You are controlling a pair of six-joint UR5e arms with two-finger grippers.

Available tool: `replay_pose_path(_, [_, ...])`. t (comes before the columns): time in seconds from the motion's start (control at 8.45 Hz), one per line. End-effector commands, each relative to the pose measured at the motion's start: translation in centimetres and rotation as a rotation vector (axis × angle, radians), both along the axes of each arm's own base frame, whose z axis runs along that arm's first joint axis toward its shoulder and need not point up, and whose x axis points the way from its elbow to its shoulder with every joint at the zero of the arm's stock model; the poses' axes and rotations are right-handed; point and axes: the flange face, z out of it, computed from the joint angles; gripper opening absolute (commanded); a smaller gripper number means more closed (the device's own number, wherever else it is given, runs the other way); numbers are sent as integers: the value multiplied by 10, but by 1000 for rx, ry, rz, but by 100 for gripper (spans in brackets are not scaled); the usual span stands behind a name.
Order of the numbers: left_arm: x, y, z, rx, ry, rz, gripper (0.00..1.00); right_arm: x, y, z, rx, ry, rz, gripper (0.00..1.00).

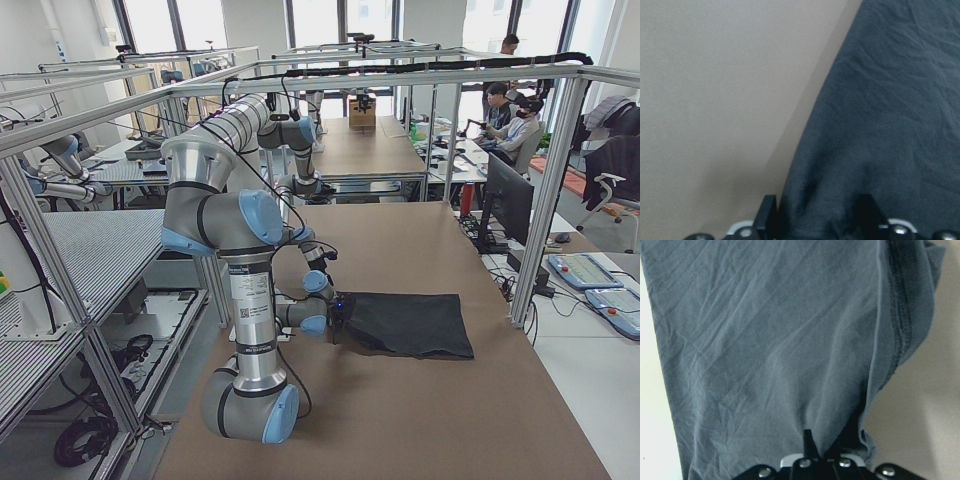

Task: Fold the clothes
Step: 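Lift the near end with both grippers and fold it over toward the far end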

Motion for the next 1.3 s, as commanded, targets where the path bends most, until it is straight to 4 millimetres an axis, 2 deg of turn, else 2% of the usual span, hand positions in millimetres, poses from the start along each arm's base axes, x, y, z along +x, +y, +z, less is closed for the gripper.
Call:
replay_pose_path(0.0, [1,3,-2,3,2,0,0,1,1,-1,-1,-4,0,0])
replay_pose_path(0.12, [-3,3,-10,4,20,6,0,1,1,-2,1,-6,-1,0])
replay_pose_path(0.24, [-13,2,-25,9,48,11,0,3,1,-5,4,-13,-3,0])
replay_pose_path(0.35, [-28,5,-31,8,63,31,0,8,4,-10,7,-27,-12,0])
replay_pose_path(0.47, [-56,9,-38,8,83,53,0,20,8,-15,10,-43,-19,0])
replay_pose_path(0.59, [-77,12,-50,22,106,60,0,37,21,-27,16,-75,-40,0])
replay_pose_path(0.71, [-89,14,-67,57,129,67,0,52,35,-39,14,-107,-87,0])
replay_pose_path(0.83, [-95,24,-82,86,152,93,0,59,60,-47,12,-136,-159,0])
replay_pose_path(0.95, [-104,27,-95,105,174,94,0,60,71,-54,15,-153,-179,0])
replay_pose_path(1.18, [-110,21,-100,131,174,87,0,54,69,-49,12,-138,-176,0])
